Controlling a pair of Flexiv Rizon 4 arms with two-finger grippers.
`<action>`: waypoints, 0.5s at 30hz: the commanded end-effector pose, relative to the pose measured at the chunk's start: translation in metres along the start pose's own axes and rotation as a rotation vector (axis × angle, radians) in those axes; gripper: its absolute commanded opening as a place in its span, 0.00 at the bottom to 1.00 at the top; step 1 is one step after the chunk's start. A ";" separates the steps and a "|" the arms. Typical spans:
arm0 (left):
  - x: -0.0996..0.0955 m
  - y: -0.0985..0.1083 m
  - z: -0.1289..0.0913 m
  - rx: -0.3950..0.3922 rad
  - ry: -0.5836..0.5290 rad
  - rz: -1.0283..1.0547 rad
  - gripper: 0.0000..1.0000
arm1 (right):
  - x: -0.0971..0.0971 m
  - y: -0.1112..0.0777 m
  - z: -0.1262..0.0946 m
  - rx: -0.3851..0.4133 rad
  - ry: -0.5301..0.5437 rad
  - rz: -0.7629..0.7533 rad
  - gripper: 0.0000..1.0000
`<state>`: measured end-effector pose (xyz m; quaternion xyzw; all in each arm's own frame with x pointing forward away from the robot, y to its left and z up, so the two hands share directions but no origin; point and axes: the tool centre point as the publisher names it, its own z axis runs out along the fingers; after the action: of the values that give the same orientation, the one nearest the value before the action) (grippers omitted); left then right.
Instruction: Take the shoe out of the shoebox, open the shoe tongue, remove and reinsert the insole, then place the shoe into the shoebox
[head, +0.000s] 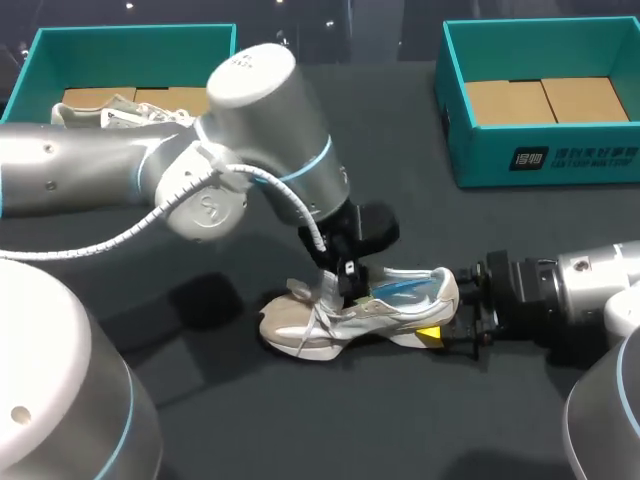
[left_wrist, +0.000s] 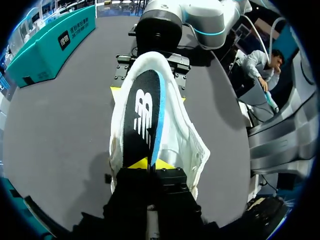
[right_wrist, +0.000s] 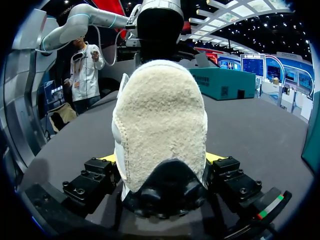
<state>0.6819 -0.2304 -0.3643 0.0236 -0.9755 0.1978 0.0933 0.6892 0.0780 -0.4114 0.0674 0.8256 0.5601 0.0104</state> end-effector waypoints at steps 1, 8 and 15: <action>0.000 0.005 -0.011 0.143 0.005 0.013 0.00 | 0.001 0.000 0.000 0.005 -0.002 0.000 0.00; 0.004 -0.015 -0.018 0.179 -0.017 0.049 0.00 | 0.001 0.000 0.000 0.005 -0.002 0.000 0.00; 0.002 -0.038 -0.012 0.170 -0.069 0.074 0.00 | 0.001 0.000 0.000 0.005 -0.002 0.000 0.00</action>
<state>0.6859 -0.2474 -0.3350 -0.0005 -0.9547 0.2924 0.0553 0.6892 0.0777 -0.4117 0.0676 0.8257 0.5599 0.0104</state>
